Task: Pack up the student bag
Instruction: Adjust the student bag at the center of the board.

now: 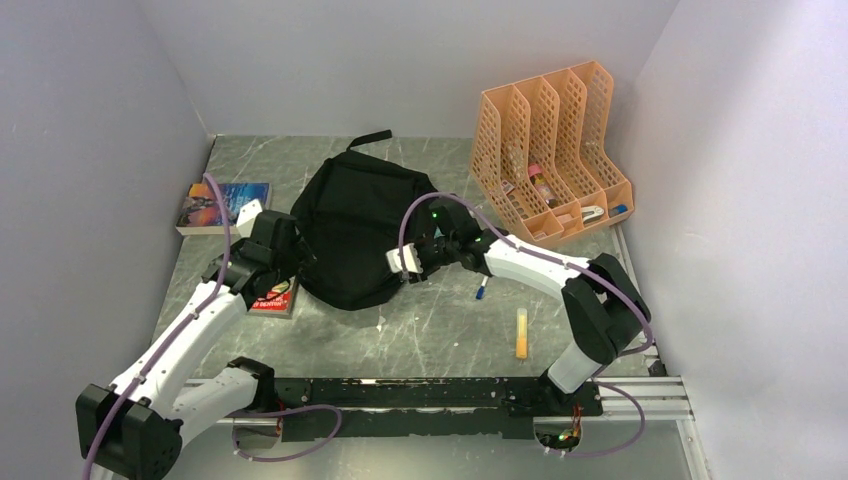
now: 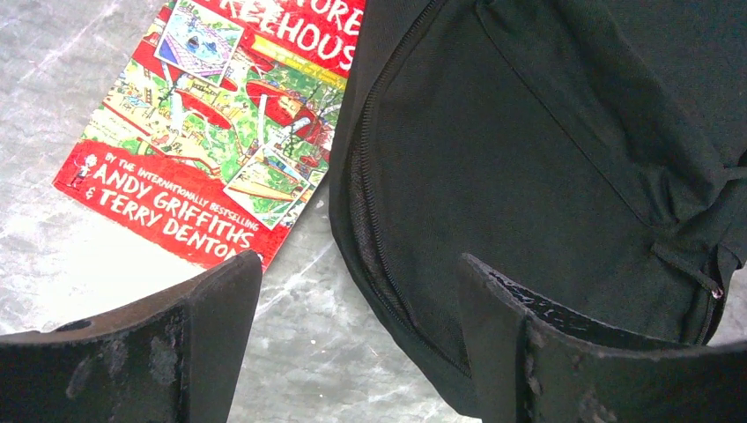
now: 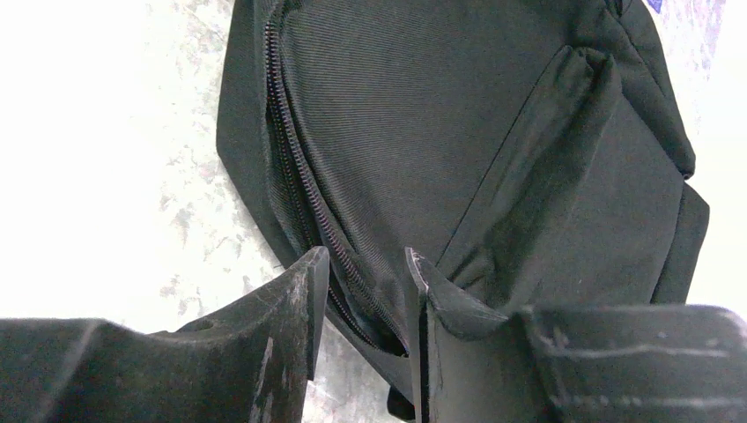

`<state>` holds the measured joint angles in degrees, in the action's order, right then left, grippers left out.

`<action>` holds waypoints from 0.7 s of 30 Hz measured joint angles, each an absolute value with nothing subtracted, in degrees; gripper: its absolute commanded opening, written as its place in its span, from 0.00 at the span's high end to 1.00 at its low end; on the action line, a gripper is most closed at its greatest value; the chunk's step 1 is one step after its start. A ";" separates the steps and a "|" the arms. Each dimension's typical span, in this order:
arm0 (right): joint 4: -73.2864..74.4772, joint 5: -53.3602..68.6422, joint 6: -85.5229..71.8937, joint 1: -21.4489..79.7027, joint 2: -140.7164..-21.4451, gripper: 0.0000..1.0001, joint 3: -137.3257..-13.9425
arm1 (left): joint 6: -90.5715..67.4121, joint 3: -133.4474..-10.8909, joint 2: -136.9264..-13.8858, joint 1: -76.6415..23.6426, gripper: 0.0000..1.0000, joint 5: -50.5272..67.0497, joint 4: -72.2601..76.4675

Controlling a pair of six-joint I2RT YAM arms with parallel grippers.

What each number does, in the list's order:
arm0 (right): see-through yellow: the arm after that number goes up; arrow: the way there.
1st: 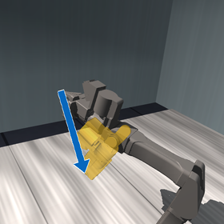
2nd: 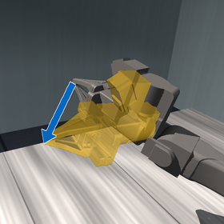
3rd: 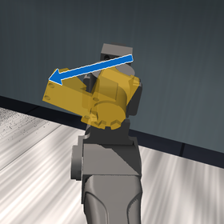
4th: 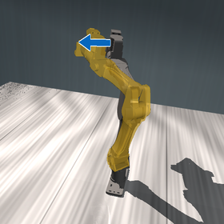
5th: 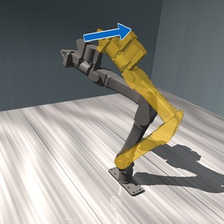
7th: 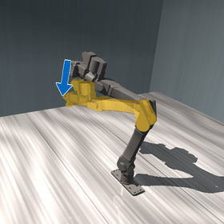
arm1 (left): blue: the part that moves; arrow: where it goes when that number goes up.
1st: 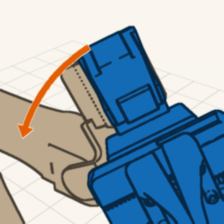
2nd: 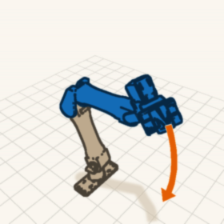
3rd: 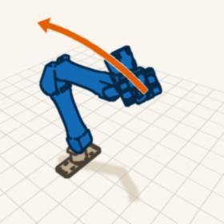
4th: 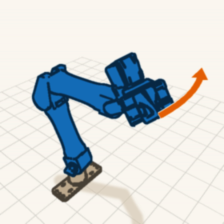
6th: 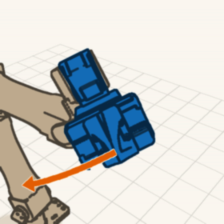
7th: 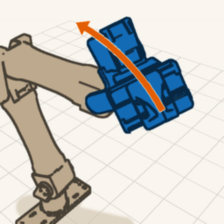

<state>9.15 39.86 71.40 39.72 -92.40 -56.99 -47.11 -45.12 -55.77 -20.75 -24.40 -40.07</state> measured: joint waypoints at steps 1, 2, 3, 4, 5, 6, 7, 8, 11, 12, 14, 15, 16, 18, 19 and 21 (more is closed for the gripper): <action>8.97 39.40 71.44 39.94 -92.51 0.60 -56.99 | -47.03 -45.04 -55.77 -20.62 0.15 -24.12 -39.97; 8.78 38.98 71.44 40.07 -92.62 0.60 -56.99 | -46.92 -44.93 -55.77 -20.47 0.15 -23.86 -39.83; 8.45 38.63 71.48 40.23 -92.73 0.60 -56.99 | -46.83 -44.80 -55.77 -20.32 0.15 -23.64 -39.62; 8.23 38.30 71.55 40.27 -92.79 0.60 -56.99 | -46.72 -44.66 -55.77 -20.18 0.15 -23.35 -39.46; 8.05 37.95 71.72 40.40 -92.92 0.60 -57.01 | -46.54 -44.49 -55.79 -20.01 0.16 -23.03 -39.18; 8.05 37.71 71.90 40.53 -93.14 0.60 -57.08 | -46.44 -44.45 -55.81 -19.88 0.15 -22.79 -39.09; 8.05 37.47 72.01 40.60 -93.43 0.60 -57.21 | -46.30 -44.40 -55.83 -19.68 0.16 -22.52 -38.89; 8.05 37.12 72.18 40.71 -93.84 0.60 -57.43 | -46.17 -44.38 -55.83 -19.55 0.16 -22.31 -38.79; 8.16 36.27 72.73 41.08 -94.98 0.60 -57.63 | -45.84 -44.31 -55.86 -19.05 0.16 -21.78 -38.41; 8.25 36.10 72.95 41.25 -95.26 0.59 -57.65 | -45.78 -44.27 -55.86 -18.87 0.16 -21.63 -38.37; 8.32 35.77 73.32 41.60 -95.53 0.59 -57.65 | -45.65 -44.16 -55.86 -18.57 0.15 -21.45 -38.30; 8.32 35.53 73.41 41.85 -95.55 0.59 -57.65 | -45.58 -44.16 -55.86 -18.39 0.16 -21.32 -38.28; 8.25 35.38 73.45 42.11 -95.55 0.59 -57.65 | -45.50 -44.14 -55.86 -18.31 0.16 -21.28 -38.26; 8.01 35.07 73.41 42.83 -95.59 0.59 -57.69 | -45.43 -44.12 -55.83 -18.02 0.16 -21.17 -38.24; 7.86 34.96 73.38 43.27 -95.68 0.58 -57.80 | -45.41 -44.07 -55.83 -17.91 0.16 -21.17 -38.22; 7.31 34.70 73.30 44.25 -96.07 0.58 -58.13 | -45.43 -43.92 -55.83 -17.69 0.15 -21.15 -38.17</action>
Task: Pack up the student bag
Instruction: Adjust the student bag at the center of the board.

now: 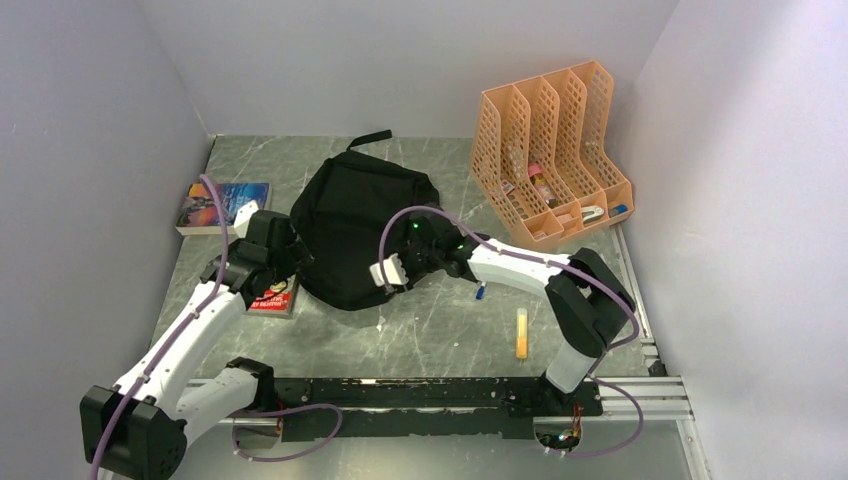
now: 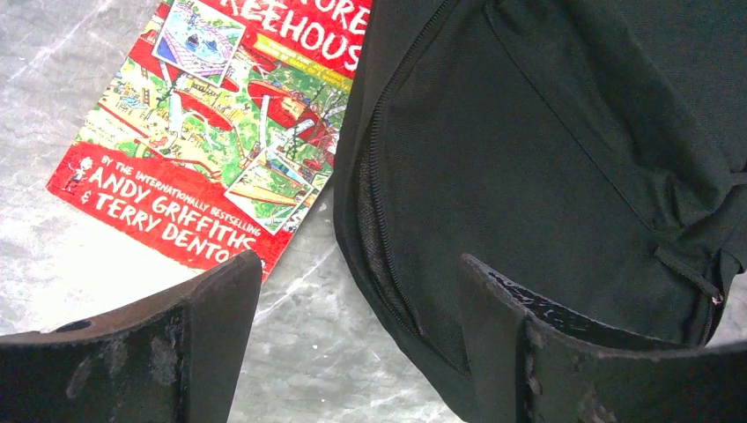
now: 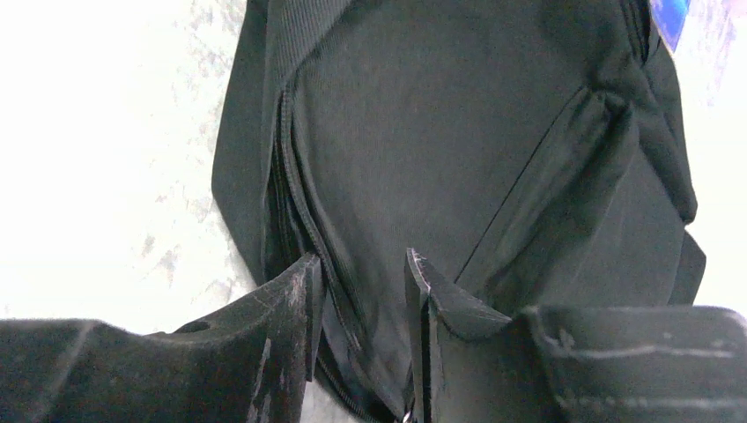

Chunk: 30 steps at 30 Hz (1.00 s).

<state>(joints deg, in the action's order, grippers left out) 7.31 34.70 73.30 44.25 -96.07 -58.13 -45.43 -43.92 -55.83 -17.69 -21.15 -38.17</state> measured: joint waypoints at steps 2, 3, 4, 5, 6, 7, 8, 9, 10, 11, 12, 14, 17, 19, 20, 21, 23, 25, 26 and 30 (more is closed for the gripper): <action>6.42 34.17 73.12 45.74 -96.84 0.58 -58.70 | -45.43 -43.64 -55.81 -17.52 0.15 -21.12 -38.20; 6.09 33.93 73.03 46.44 -97.32 0.58 -59.05 | -45.45 -43.55 -55.75 -17.43 0.15 -21.12 -38.22; 5.74 33.58 72.90 47.27 -97.93 0.58 -59.46 | -45.45 -43.48 -55.55 -17.37 0.16 -21.15 -38.33; 5.32 33.19 72.79 47.99 -98.61 0.58 -59.88 | -45.47 -43.44 -55.33 -17.32 0.16 -21.19 -38.37; 4.91 32.82 72.69 48.71 -99.31 0.58 -60.27 | -45.47 -43.44 -55.02 -17.32 0.16 -21.21 -38.44; 4.32 32.38 72.49 49.47 -100.01 0.58 -60.58 | -45.47 -43.44 -54.50 -17.30 0.16 -21.26 -38.46; 4.03 31.94 72.42 50.06 -100.47 0.58 -60.80 | -45.50 -43.44 -54.06 -17.28 0.15 -21.37 -38.46; 3.62 31.31 72.23 50.92 -101.08 0.58 -61.14 | -45.56 -43.44 -53.45 -17.21 0.15 -21.50 -38.50; 3.20 30.92 72.12 51.46 -101.45 0.58 -61.32 | -45.71 -43.44 -52.93 -17.17 0.16 -21.69 -38.61; 2.81 30.35 72.01 52.16 -101.89 0.58 -61.63 | -45.84 -43.44 -52.53 -17.08 0.16 -21.87 -38.74; 2.59 30.00 71.90 52.58 -102.17 0.58 -61.82 | -45.93 -43.44 -52.10 -17.02 0.16 -22.06 -38.89; 1.41 28.95 71.59 53.47 -102.91 0.58 -62.15 | -46.13 -43.44 -51.55 -16.99 0.16 -22.44 -39.09; 0.03 28.01 70.96 54.26 -103.48 0.67 -62.26 | -46.37 -43.44 -51.33 -16.93 0.16 -22.85 -39.22; -0.58 27.66 70.52 54.68 -103.77 0.73 -62.28 | -46.50 -43.44 -51.33 -16.91 0.15 -22.90 -39.27; -0.71 27.57 70.19 54.83 -103.90 0.77 -62.35 | -46.57 -43.44 -51.33 -16.91 0.16 -22.90 -39.27; -0.95 27.55 69.65 54.92 -103.94 0.83 -62.37 | -46.57 -43.44 -51.33 -16.91 0.16 -22.90 -39.27; -1.72 27.57 68.03 54.98 -103.98 0.93 -62.37 | -46.59 -43.44 -51.33 -16.91 0.16 -22.90 -39.27; -3.36 27.53 64.86 54.98 -103.98 1.00 -62.41 | -46.74 -43.44 -51.33 -16.91 0.15 -22.90 -39.27; -4.19 27.42 62.81 54.94 -103.98 1.00 -62.54 | -46.78 -43.44 -51.33 -16.91 0.14 -22.90 -39.29; -7.49 27.24 52.69 53.95 -104.64 1.00 -64.64 | -46.98 -43.44 -51.13 -16.80 0.12 -22.92 -39.31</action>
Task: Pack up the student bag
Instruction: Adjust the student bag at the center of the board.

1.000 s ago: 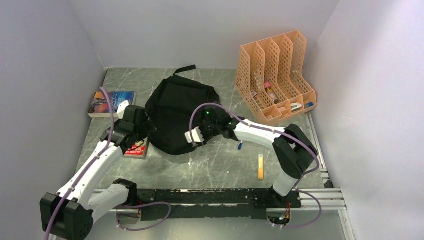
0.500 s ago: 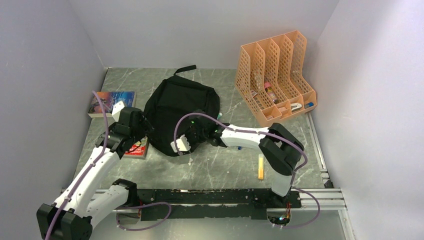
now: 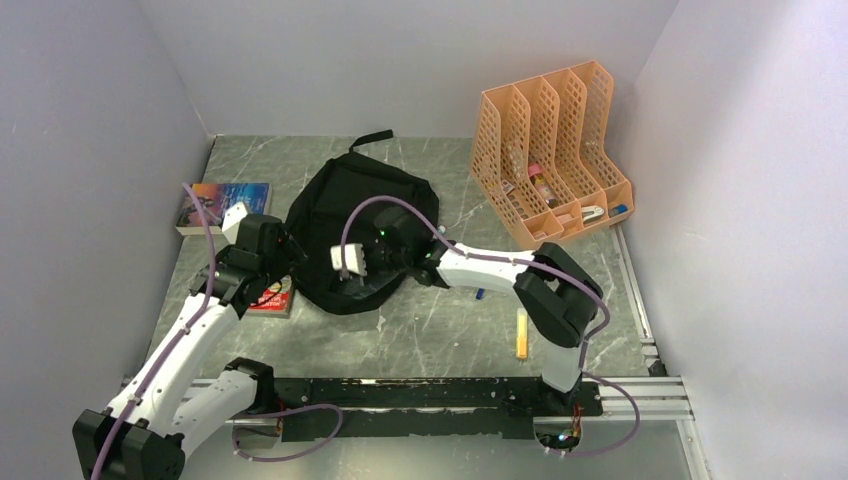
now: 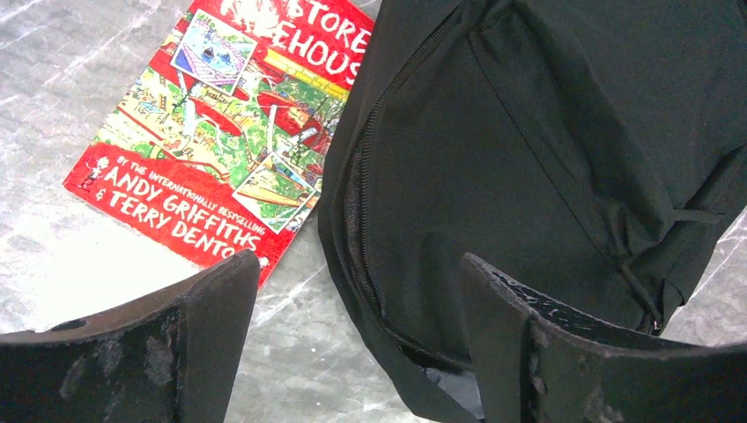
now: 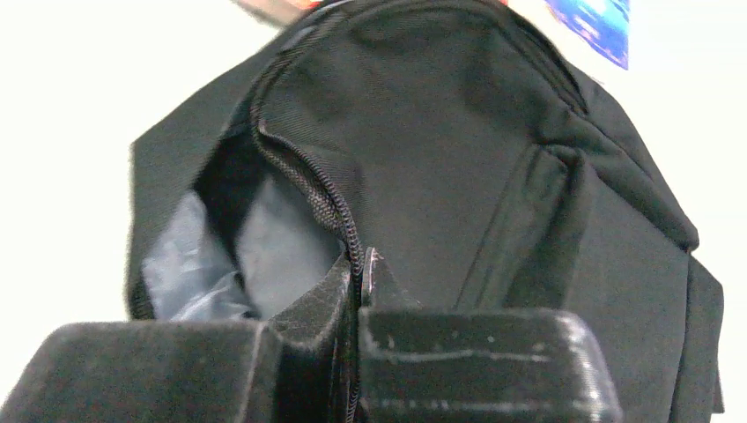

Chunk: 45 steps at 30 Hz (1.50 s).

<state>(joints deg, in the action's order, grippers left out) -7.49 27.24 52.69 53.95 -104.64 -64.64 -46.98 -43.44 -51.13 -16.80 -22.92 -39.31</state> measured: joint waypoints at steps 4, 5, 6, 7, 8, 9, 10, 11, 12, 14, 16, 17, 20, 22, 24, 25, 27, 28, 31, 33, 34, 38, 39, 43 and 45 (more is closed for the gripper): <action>-10.02 27.44 41.87 51.48 -106.98 1.00 -68.58 | -46.96 -43.48 -50.41 -16.71 0.10 -22.96 -39.42; -10.20 27.53 39.46 50.87 -107.63 1.00 -69.49 | -46.96 -43.64 -50.22 -16.71 0.10 -22.98 -39.70; -10.20 27.57 36.64 50.13 -108.49 1.00 -70.74 | -46.96 -43.79 -50.09 -16.71 0.10 -23.03 -39.88; -10.24 27.51 33.89 49.45 -109.27 1.00 -71.94 | -46.94 -44.14 -49.95 -16.69 0.10 -23.11 -40.23; -10.20 27.44 31.00 48.80 -110.00 1.00 -73.08 | -46.92 -44.47 -49.82 -16.69 0.10 -23.18 -40.29; -10.22 27.38 28.05 48.12 -110.69 1.00 -74.22 | -46.92 -44.77 -49.71 -16.69 0.10 -23.18 -40.29; -10.33 27.24 25.54 47.55 -111.22 1.00 -75.00 | -46.87 -45.15 -49.58 -16.69 0.10 -23.16 -40.34; -10.50 27.05 22.57 46.89 -111.70 1.00 -75.72 | -46.83 -45.54 -49.54 -16.69 0.10 -23.16 -40.32; -10.74 26.96 19.29 46.15 -112.14 1.00 -76.25 | -46.72 -45.87 -49.47 -16.69 0.10 -23.16 -40.29; -11.40 26.50 12.80 44.58 -112.71 1.00 -76.97 | -46.48 -46.37 -49.43 -16.69 0.10 -23.09 -40.23; -11.97 25.87 6.96 42.92 -113.10 1.00 -77.56 | -46.24 -46.50 -49.39 -16.69 0.11 -22.90 -40.12; -12.21 25.54 3.75 41.91 -113.30 1.00 -77.95 | -46.09 -46.50 -49.36 -16.69 0.11 -22.74 -40.12; -12.67 24.21 -4.78 38.72 -113.40 1.00 -78.70 | -45.47 -46.48 -49.39 -16.69 0.13 -21.61 -39.70; -13.52 23.51 -10.26 36.45 -113.43 1.00 -78.81 | -44.82 -46.46 -49.45 -16.69 0.13 -20.18 -38.41; -14.41 23.20 -14.52 34.70 -113.71 1.00 -78.81 | -44.36 -46.30 -49.65 -16.69 0.13 -18.90 -37.12; -14.90 22.98 -16.23 33.95 -114.02 1.00 -78.81 | -44.34 -46.15 -49.80 -16.69 0.13 -18.55 -36.60; -15.22 22.57 -18.90 33.06 -114.67 1.00 -78.81 | -44.34 -45.45 -50.35 -16.69 0.13 -17.78 -35.57; -15.27 22.39 -19.90 32.91 -115.04 1.00 -78.81 | -44.36 -45.10 -50.78 -16.69 0.13 -17.63 -35.35; -15.44 21.93 -22.15 32.91 -115.90 1.00 -78.81 | -44.38 -44.29 -52.51 -16.69 0.13 -17.30 -35.40; -15.57 21.58 -23.22 33.01 -115.98 1.00 -78.81 | -44.45 -44.16 -53.84 -16.69 0.14 -17.32 -35.48; -15.64 21.50 -23.46 33.01 -115.98 1.00 -78.81 | -44.60 -44.16 -54.41 -16.69 0.14 -17.34 -35.55; -16.40 20.88 -24.27 32.73 -115.98 1.00 -78.63 | -45.01 -43.86 -55.77 -16.69 0.14 -17.80 -35.94; -16.45 20.75 -24.38 32.64 -115.98 1.00 -78.63 | -45.10 -43.51 -55.86 -16.69 0.14 -17.89 -35.92; -16.53 20.75 -24.67 32.21 -115.98 1.00 -78.63 | -46.04 -40.77 -56.40 -16.69 0.16 -17.89 -35.73; -16.53 20.78 -24.73 32.08 -115.98 1.00 -78.63 | -46.63 -39.31 -57.12 -16.69 0.18 -17.85 -35.40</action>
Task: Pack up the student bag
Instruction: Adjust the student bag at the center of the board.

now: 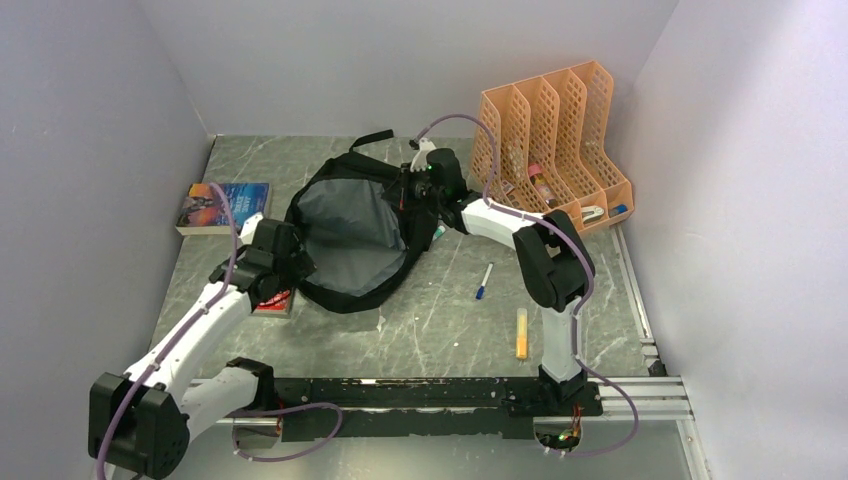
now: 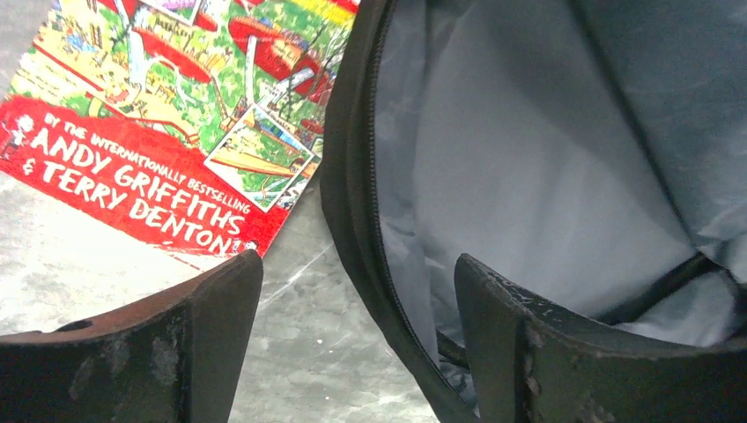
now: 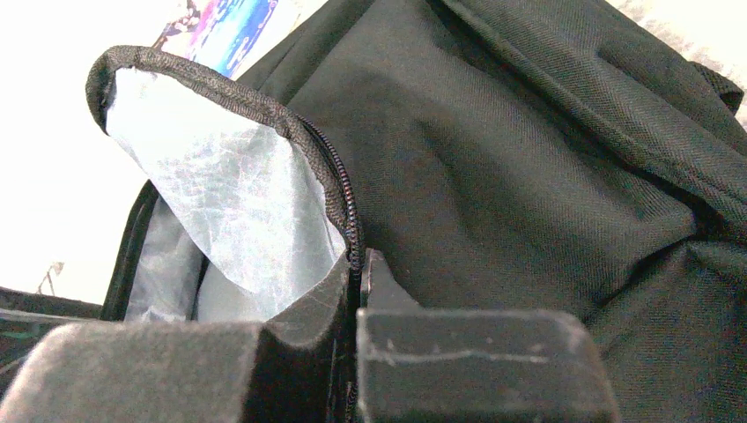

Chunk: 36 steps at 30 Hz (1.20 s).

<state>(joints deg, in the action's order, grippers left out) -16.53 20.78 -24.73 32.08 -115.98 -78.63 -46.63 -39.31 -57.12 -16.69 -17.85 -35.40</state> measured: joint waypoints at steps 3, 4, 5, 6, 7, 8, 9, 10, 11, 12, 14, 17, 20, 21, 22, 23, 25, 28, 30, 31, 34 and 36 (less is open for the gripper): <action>-16.88 20.78 -24.75 31.97 -115.98 1.00 -78.59 | -47.57 -37.67 -58.81 -16.69 0.32 -17.67 -34.50; -16.99 20.78 -24.75 31.92 -115.98 1.00 -78.56 | -47.83 -37.32 -59.40 -16.69 0.39 -17.54 -34.13; -17.19 20.75 -24.75 31.90 -115.98 1.00 -78.50 | -48.01 -37.08 -59.94 -16.69 0.47 -17.43 -33.71; -17.34 20.75 -24.75 31.88 -115.98 1.00 -78.46 | -48.05 -36.97 -60.45 -16.69 0.54 -17.26 -33.34; -17.52 20.75 -24.77 31.81 -115.98 1.00 -78.41 | -48.07 -36.97 -60.95 -16.69 0.62 -17.08 -32.82; -17.69 20.75 -24.84 31.77 -115.98 1.00 -78.35 | -47.90 -36.99 -61.41 -16.69 0.68 -16.84 -32.23; -17.78 20.75 -24.86 31.70 -115.98 1.00 -78.35 | -47.81 -37.01 -61.87 -16.69 0.71 -16.64 -31.66; -17.87 20.73 -24.88 31.64 -115.96 1.00 -78.35 | -47.48 -37.17 -62.37 -16.69 0.75 -16.47 -31.24; -18.02 20.73 -24.93 31.55 -115.96 1.00 -78.35 | -47.24 -37.56 -62.87 -16.69 0.80 -16.38 -31.14; -18.20 20.64 -24.93 31.46 -115.94 1.00 -78.35 | -46.98 -38.22 -63.46 -16.69 0.86 -16.27 -31.05; -18.48 20.27 -25.08 31.18 -115.77 1.00 -78.35 | -46.35 -40.16 -64.58 -16.62 0.95 -16.10 -30.98; -19.09 19.42 -25.47 30.46 -115.42 1.00 -78.35 | -45.06 -44.64 -67.00 -16.43 0.95 -15.51 -30.87; -19.86 18.22 -27.07 28.97 -114.96 1.00 -78.35 | -43.68 -49.34 -69.82 -15.77 0.95 -15.14 -30.48; -20.18 17.89 -28.01 28.25 -114.87 1.00 -78.35 | -43.22 -50.59 -70.48 -15.44 0.95 -15.11 -30.41; -20.64 17.50 -29.04 27.44 -114.80 1.00 -78.30 | -42.63 -51.83 -71.09 -15.03 0.95 -15.07 -30.28; -21.06 17.15 -30.11 26.63 -114.78 1.00 -78.11 | -41.98 -52.97 -71.64 -14.55 0.95 -15.03 -30.17; -21.76 16.62 -32.14 25.15 -114.78 1.00 -77.56 | -40.62 -55.24 -72.66 -13.23 0.95 -14.85 -29.98; -21.80 15.35 -34.92 23.46 -114.78 1.00 -76.44 | -38.39 -58.06 -74.17 -11.40 0.95 -14.46 -29.65; -21.43 14.76 -35.92 23.07 -114.78 1.00 -76.18 | -36.95 -59.42 -75.48 -10.61 0.95 -14.39 -29.21; -21.28 14.44 -36.42 23.03 -114.80 1.00 -76.03 | -36.23 -59.64 -76.12 -10.33 0.95 -14.41 -28.60; -21.08 13.80 -37.28 23.20 -114.96 1.00 -75.35 | -34.46 -59.27 -77.36 -9.74 0.95 -14.48 -28.27; -21.06 13.69 -37.30 23.40 -115.24 0.95 -74.94 | -33.34 -57.95 -77.56 -9.17 0.95 -14.37 -27.44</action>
